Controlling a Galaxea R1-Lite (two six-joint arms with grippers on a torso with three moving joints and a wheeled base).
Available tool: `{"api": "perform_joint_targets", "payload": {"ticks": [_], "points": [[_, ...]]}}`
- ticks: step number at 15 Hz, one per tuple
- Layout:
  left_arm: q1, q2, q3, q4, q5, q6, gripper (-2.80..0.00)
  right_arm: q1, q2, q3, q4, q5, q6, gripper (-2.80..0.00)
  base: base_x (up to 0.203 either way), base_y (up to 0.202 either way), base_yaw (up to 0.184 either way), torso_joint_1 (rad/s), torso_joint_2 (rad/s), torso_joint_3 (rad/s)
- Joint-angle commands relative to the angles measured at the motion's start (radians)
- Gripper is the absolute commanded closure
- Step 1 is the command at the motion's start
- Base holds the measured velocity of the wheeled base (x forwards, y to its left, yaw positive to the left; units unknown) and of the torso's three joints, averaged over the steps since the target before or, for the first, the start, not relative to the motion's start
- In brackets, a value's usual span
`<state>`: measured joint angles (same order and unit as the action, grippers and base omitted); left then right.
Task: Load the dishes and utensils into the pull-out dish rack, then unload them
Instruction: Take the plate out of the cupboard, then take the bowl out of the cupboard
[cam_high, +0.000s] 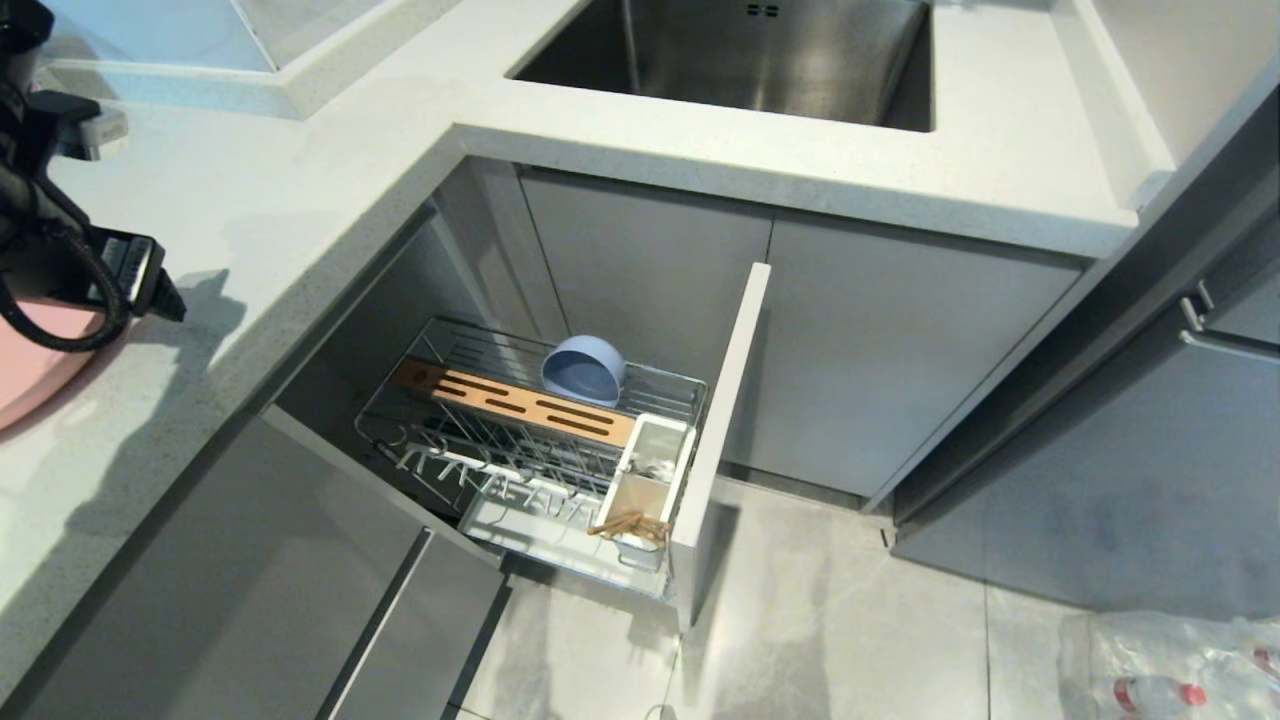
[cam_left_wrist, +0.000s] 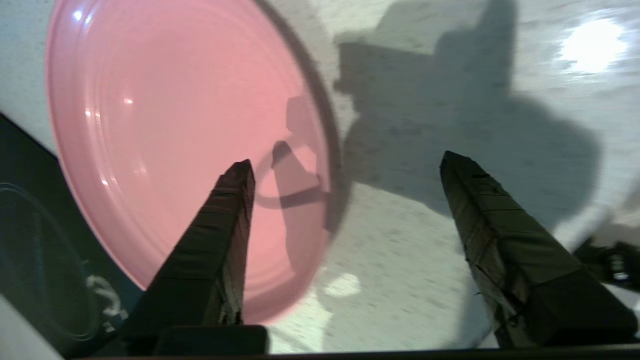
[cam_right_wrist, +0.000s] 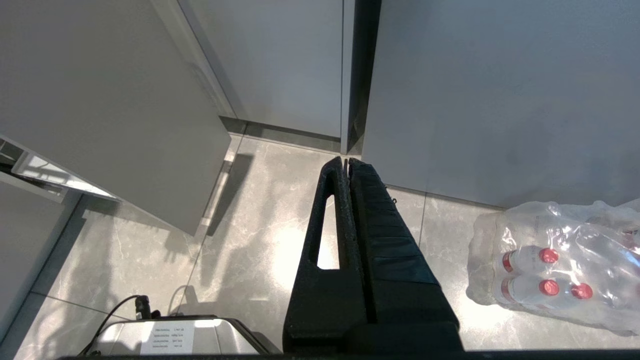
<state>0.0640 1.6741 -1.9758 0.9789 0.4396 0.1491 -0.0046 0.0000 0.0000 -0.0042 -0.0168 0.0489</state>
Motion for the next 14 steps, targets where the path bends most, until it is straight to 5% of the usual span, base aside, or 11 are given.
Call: {"api": "perform_joint_targets", "payload": {"ticks": [1,2,3,9,14], "points": [[-0.037,-0.033,0.001,0.008,0.003,-0.033,-2.8,0.0,0.002,0.0,0.0,0.0,0.0,0.0,0.0,0.0,0.0,0.0,0.0,0.0],[-0.056,-0.05,0.001,0.01,0.004,-0.06,-2.8,0.0,0.002,0.0,0.0,0.0,0.0,0.0,0.0,0.0,0.0,0.0,0.0,0.0],[-0.074,-0.071,0.002,0.01,0.004,-0.072,0.0,0.0,0.002,0.0,0.0,0.0,0.0,0.0,0.0,0.0,0.0,0.0,0.0,0.0],[-0.142,-0.207,0.003,0.009,0.007,-0.13,0.0,0.0,0.002,0.0,0.0,0.0,0.0,0.0,0.0,0.0,0.0,0.0,0.0,0.0],[-0.301,-0.364,0.03,0.007,0.005,-0.323,0.0,0.0,0.002,0.0,0.0,0.0,0.0,0.0,0.0,0.0,0.0,0.0,0.0,0.0]]}}
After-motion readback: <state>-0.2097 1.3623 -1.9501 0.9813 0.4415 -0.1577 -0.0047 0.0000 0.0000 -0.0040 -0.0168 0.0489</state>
